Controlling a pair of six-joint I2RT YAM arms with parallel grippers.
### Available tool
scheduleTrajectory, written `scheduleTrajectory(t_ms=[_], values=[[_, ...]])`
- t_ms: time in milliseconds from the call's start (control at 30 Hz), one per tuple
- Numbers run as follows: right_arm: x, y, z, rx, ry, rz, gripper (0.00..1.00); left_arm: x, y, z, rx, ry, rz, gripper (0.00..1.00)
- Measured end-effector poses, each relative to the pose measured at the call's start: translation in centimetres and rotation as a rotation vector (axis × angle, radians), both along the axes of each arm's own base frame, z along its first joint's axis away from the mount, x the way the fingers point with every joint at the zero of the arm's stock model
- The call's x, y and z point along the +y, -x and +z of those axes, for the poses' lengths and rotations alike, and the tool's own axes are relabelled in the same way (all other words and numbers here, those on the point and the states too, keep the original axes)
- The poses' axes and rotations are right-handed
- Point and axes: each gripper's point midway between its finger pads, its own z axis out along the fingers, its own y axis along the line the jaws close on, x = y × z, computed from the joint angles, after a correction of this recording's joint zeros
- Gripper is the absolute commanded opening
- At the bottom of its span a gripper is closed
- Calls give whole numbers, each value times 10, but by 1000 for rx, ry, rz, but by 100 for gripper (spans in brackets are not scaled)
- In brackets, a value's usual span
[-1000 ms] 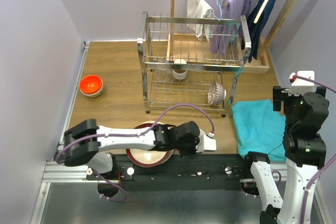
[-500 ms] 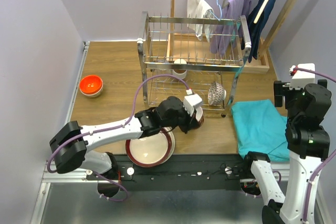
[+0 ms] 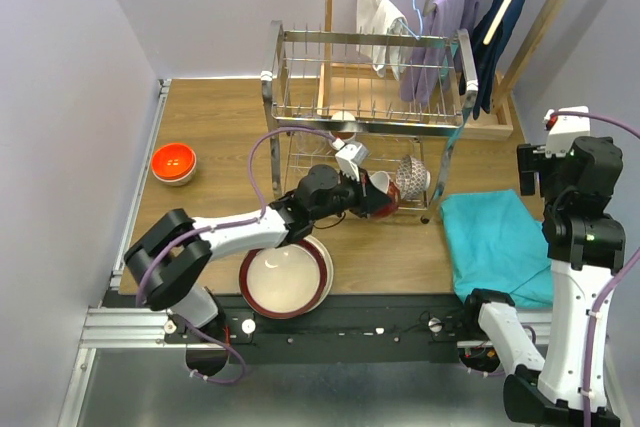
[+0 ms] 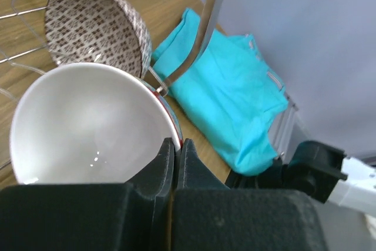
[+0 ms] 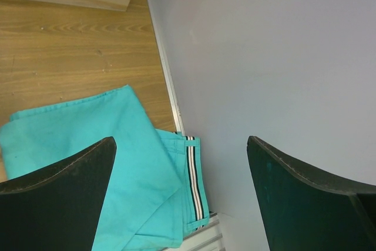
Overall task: Load the mixed dishes into the dish rack
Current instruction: Insert the bowl into the dish rack
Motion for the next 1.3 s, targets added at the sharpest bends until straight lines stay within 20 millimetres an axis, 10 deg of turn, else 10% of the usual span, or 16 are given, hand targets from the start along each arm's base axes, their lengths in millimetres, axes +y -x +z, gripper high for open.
scheduleTrajectory(t_ms=[767,1300], values=[[-6,-12,-13,91,-18,-16,100,-35,-90,-15,224,441,48,0],[-6,-11,-31,130,-51,-29,100,-40,-97,-12,359,560,41,0]])
